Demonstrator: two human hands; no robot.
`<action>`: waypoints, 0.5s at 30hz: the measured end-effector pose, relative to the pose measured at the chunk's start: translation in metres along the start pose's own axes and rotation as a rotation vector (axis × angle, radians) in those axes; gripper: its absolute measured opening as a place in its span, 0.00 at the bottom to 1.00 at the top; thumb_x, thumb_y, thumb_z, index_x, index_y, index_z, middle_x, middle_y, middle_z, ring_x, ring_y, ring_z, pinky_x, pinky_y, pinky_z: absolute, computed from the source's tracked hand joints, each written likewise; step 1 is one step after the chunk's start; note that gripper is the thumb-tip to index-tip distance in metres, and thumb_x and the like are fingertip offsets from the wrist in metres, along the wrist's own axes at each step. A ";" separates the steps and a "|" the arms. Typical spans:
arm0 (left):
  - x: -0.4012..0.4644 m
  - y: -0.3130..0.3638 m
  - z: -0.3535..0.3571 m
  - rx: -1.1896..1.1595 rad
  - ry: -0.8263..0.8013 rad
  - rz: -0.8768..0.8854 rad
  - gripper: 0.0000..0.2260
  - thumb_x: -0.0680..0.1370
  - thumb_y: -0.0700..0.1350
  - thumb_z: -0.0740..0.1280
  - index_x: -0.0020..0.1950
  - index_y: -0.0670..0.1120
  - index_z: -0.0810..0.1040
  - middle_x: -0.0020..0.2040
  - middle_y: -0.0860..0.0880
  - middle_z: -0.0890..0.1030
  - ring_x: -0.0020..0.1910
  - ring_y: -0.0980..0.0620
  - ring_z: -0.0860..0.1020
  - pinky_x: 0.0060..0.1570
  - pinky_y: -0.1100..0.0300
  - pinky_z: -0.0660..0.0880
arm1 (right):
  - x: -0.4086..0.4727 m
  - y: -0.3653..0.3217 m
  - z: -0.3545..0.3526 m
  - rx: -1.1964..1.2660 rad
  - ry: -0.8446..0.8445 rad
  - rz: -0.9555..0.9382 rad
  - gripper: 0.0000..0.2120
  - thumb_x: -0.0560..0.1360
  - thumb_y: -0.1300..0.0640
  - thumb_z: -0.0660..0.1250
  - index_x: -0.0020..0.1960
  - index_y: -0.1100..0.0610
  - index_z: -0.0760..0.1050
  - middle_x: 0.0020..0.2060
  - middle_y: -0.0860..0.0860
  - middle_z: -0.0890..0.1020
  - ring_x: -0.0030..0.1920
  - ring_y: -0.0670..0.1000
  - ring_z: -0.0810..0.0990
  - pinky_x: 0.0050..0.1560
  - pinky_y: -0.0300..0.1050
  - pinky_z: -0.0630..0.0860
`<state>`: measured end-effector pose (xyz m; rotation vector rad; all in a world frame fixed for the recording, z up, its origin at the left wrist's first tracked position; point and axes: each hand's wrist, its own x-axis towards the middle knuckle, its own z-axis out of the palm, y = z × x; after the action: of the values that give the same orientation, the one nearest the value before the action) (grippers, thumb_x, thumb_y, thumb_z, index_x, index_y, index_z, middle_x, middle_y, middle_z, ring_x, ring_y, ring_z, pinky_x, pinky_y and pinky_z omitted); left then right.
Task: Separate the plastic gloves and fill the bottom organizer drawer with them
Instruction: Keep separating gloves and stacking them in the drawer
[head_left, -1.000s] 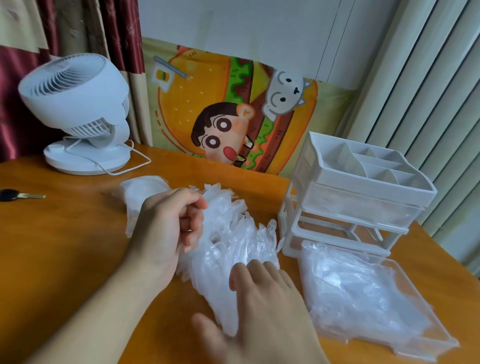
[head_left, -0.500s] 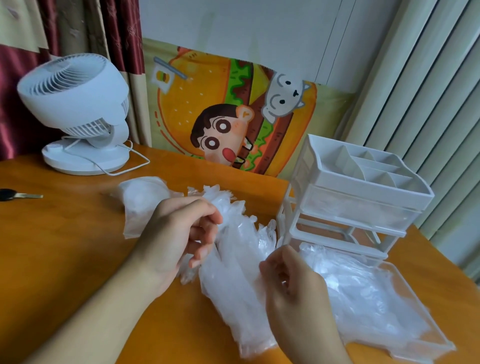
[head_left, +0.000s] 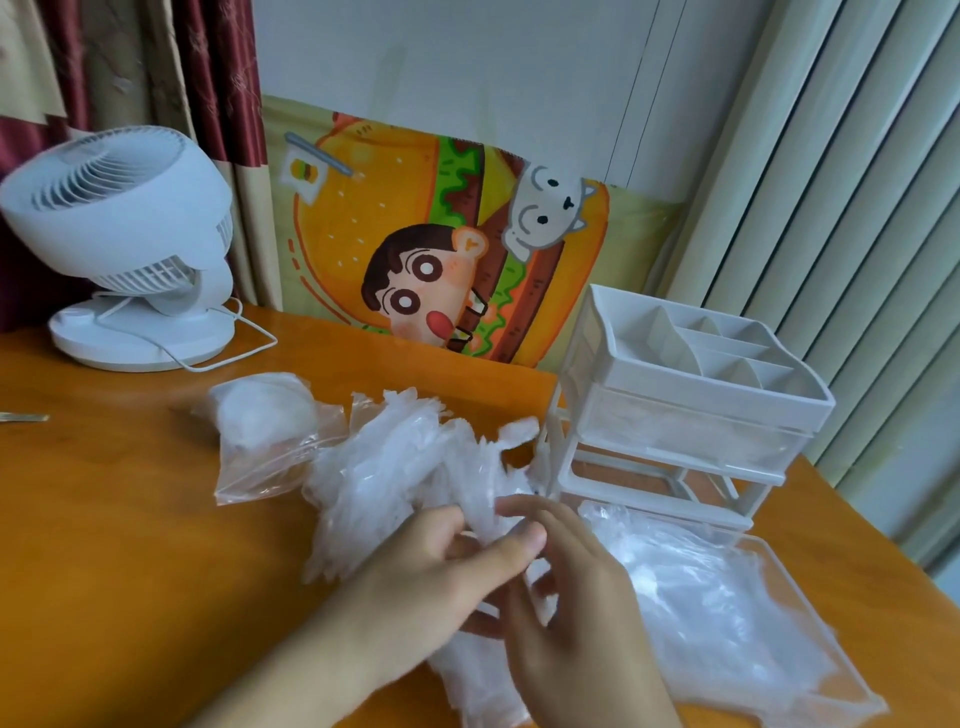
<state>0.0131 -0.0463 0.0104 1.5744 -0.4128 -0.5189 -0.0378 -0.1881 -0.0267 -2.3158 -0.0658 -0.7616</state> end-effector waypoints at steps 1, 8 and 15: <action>0.000 -0.001 0.004 -0.013 0.068 0.000 0.22 0.77 0.60 0.71 0.53 0.41 0.81 0.42 0.48 0.88 0.45 0.53 0.87 0.47 0.58 0.84 | -0.001 -0.001 0.001 -0.023 -0.032 -0.033 0.12 0.77 0.56 0.66 0.57 0.42 0.80 0.62 0.35 0.79 0.50 0.43 0.83 0.44 0.32 0.76; 0.010 -0.015 0.006 -0.178 0.315 0.032 0.14 0.82 0.52 0.68 0.43 0.45 0.84 0.35 0.44 0.85 0.38 0.47 0.87 0.39 0.50 0.84 | -0.002 -0.005 0.010 -0.221 0.037 -0.211 0.03 0.78 0.52 0.64 0.47 0.45 0.72 0.69 0.33 0.74 0.55 0.41 0.81 0.40 0.44 0.82; 0.013 -0.013 -0.008 -0.201 0.433 0.190 0.19 0.79 0.64 0.68 0.44 0.49 0.83 0.39 0.43 0.85 0.44 0.42 0.86 0.51 0.38 0.82 | 0.002 -0.011 -0.003 0.135 0.202 -0.024 0.12 0.74 0.42 0.67 0.54 0.46 0.76 0.65 0.42 0.78 0.57 0.49 0.80 0.51 0.36 0.75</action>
<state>0.0281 -0.0462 -0.0032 1.3878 -0.1704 -0.0633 -0.0407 -0.1825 -0.0173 -2.1043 -0.0530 -0.9691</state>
